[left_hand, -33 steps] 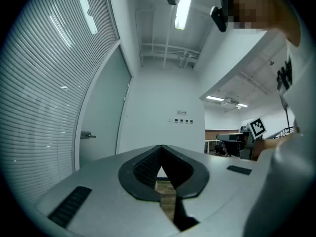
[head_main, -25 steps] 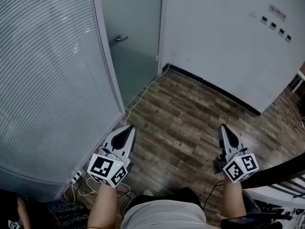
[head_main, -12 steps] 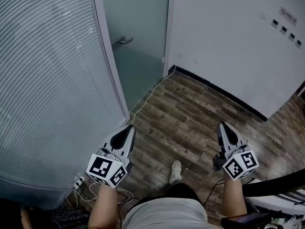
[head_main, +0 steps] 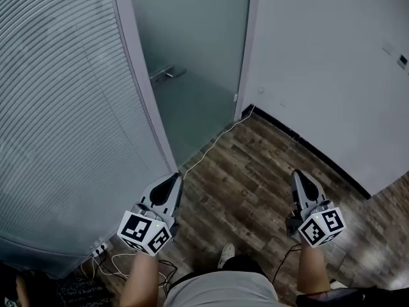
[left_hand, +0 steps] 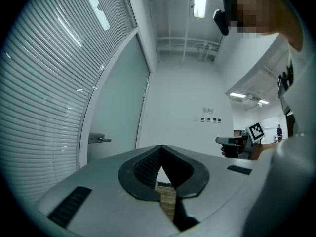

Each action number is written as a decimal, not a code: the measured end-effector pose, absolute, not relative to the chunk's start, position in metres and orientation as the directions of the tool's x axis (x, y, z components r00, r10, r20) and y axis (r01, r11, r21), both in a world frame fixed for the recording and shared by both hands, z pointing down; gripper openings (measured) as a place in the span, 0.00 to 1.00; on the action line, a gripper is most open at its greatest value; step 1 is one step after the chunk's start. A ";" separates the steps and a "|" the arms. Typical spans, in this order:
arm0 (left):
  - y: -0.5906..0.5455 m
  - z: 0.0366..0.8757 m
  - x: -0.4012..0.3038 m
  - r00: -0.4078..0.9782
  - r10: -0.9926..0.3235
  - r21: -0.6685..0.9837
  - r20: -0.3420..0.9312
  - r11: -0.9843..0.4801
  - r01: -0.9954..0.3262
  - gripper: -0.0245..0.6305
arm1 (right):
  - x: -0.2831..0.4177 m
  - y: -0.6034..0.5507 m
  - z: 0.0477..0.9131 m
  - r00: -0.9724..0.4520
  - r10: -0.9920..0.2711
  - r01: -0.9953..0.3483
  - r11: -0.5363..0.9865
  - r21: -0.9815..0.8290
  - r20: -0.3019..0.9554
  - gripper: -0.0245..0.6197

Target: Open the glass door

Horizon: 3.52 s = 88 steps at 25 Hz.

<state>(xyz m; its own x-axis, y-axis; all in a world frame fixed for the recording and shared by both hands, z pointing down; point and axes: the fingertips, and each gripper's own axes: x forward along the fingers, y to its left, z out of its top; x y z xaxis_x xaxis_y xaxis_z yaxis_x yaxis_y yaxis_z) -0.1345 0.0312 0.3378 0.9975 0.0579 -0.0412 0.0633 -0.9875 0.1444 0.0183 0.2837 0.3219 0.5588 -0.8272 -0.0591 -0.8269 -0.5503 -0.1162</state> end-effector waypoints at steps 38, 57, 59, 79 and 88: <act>-0.220 0.334 0.125 0.966 -0.254 0.126 -0.046 -0.961 -0.247 0.04 | 0.306 -0.086 0.329 0.024 -1.000 -0.996 -0.024 -0.087 -0.004 0.04; -0.289 0.344 0.173 0.840 -0.542 0.158 -0.002 -0.830 -0.535 0.04 | 0.355 -0.259 0.360 -0.430 -0.893 -0.903 0.427 -0.051 0.131 0.20; -0.290 0.348 0.179 0.826 -0.563 0.160 0.016 -0.814 -0.558 0.04 | 0.355 -0.274 0.373 -0.475 -0.859 -0.878 0.478 -0.033 0.191 0.26; -0.293 0.377 0.182 0.803 -0.589 0.188 0.087 -0.782 -0.594 0.04 | 0.338 -0.319 0.459 -0.481 -0.687 -0.758 0.638 0.136 0.545 0.25; -0.282 0.385 0.183 0.805 -0.588 0.190 0.078 -0.784 -0.591 0.04 | 0.337 -0.323 0.481 -0.472 -0.690 -0.796 0.601 0.071 0.548 0.25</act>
